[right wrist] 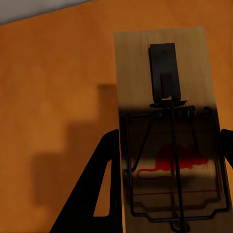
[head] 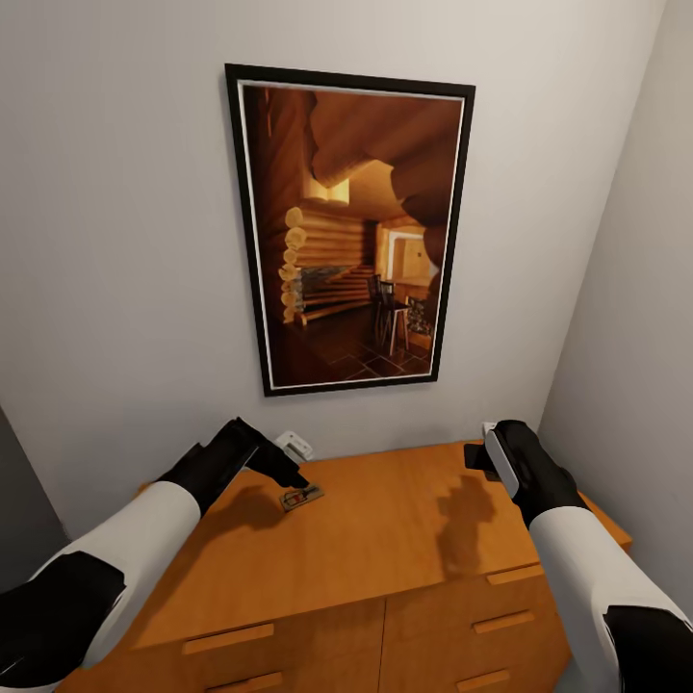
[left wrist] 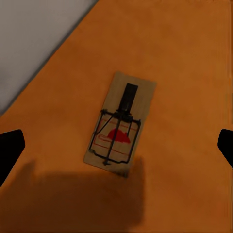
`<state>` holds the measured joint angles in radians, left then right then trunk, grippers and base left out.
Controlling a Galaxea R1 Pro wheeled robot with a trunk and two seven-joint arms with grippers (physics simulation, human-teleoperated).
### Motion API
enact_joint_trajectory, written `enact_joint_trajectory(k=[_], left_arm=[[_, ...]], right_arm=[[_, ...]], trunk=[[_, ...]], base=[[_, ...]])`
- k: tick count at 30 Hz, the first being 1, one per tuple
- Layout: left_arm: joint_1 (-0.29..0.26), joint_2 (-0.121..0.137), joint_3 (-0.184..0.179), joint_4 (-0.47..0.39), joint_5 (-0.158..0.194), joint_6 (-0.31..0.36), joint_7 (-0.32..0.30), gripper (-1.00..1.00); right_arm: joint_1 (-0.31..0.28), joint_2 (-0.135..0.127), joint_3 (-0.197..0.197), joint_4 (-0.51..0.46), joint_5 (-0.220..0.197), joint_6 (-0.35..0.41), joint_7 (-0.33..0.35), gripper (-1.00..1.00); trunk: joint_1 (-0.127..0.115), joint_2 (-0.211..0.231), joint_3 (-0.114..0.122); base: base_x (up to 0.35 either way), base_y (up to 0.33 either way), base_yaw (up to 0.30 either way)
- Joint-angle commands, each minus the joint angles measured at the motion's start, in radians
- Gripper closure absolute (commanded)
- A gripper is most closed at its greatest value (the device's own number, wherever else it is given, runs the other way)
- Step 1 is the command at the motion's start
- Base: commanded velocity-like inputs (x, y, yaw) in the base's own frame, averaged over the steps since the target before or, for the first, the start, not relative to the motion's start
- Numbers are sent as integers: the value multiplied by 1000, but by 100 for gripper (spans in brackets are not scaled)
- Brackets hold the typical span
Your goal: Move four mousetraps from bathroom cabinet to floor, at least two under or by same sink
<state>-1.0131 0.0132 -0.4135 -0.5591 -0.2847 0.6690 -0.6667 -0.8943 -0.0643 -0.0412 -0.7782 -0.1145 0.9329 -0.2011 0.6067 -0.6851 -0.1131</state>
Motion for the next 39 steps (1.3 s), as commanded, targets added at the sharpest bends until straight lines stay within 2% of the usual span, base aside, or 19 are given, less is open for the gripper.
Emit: enact_joint_trajectory(k=[1,5,14,24,30,39], left_arm=[[-1,-2,-2,-2,-11,1,-8,-100],[-1,-10,-3,-5,-11,1,-9,-100],[-1,-11,-4,-8,-14,0,-8,-100],[-1,-8,-1,-8,-15,0,-8,-100],[-1,-7,-2,-15,-16,0,-8,-100],[-2,-2,-6,-57,-19,8,-11,-100]], right_arm=[[-1,0,0,-1,-12,3,-8,100],[-1,0,0,-1,-12,3,-13,100],[-1,-3,0,-5,-9,3,-18,100],[-1,-6,-1,-14,46,2,-27,100],[-1,-6,-2,-15,62,3,-27,100],[-1,-8,-1,-15,65,3,-27,100]], trunk=[[4,-9,-5],[20,-37,-18],[20,-37,-18],[58,-107,-49],[58,-107,-49],[58,-107,-49]], base=[[0,0,0],[0,0,0],[0,0,0],[0,0,0],[0,0,0],[0,0,0]])
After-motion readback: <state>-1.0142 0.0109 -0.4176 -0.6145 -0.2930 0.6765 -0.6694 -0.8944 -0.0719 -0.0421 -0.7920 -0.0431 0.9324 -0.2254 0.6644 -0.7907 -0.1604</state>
